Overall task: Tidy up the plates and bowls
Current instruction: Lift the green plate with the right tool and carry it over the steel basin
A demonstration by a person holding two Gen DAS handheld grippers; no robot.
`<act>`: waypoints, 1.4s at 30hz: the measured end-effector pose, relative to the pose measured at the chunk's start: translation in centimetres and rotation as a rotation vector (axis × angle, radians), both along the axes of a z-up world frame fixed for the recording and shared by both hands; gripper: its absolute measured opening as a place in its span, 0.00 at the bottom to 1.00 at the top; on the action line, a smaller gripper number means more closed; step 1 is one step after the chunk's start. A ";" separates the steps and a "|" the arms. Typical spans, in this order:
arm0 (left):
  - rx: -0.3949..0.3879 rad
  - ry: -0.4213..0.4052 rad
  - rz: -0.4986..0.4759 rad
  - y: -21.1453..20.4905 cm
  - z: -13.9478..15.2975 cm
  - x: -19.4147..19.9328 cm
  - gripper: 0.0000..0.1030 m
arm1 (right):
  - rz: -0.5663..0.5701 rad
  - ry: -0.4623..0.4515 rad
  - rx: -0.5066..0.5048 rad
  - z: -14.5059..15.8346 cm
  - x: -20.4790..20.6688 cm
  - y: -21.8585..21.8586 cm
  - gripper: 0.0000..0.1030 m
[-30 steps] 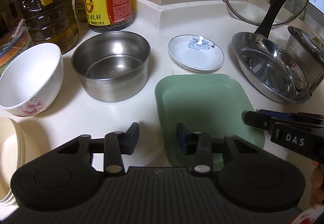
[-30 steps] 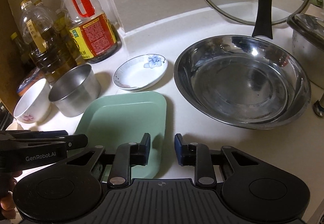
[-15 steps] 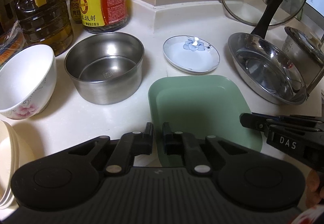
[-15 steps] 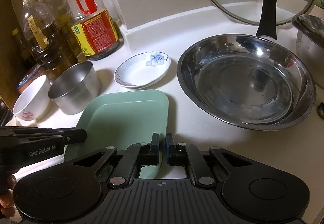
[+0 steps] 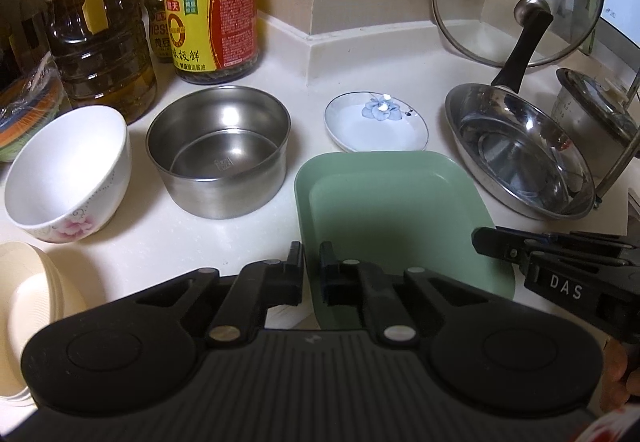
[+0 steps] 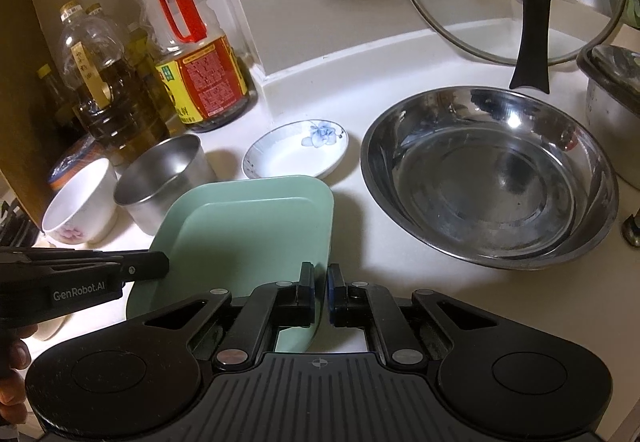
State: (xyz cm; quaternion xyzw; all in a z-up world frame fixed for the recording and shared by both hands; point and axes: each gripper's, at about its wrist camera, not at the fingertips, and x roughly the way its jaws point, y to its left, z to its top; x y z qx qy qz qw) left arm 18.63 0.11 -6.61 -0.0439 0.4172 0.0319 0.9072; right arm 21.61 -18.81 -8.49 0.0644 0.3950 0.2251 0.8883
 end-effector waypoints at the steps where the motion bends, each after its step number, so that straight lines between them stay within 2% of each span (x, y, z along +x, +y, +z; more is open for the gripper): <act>1: 0.002 0.001 -0.001 -0.1 0.1 0.0 0.07 | -0.002 -0.002 0.001 0.1 -0.1 0.0 0.06; 18: 0.004 -0.070 -0.093 -2.9 2.6 1.2 0.07 | -0.089 -0.056 0.014 2.7 -0.5 -3.0 0.06; 32: -0.011 -0.119 -0.230 -7.3 3.6 5.8 0.07 | -0.248 -0.091 -0.005 4.2 1.0 -7.2 0.06; 42: -0.023 -0.117 -0.299 -10.0 3.1 9.2 0.07 | -0.339 -0.093 -0.036 4.1 2.7 -9.5 0.06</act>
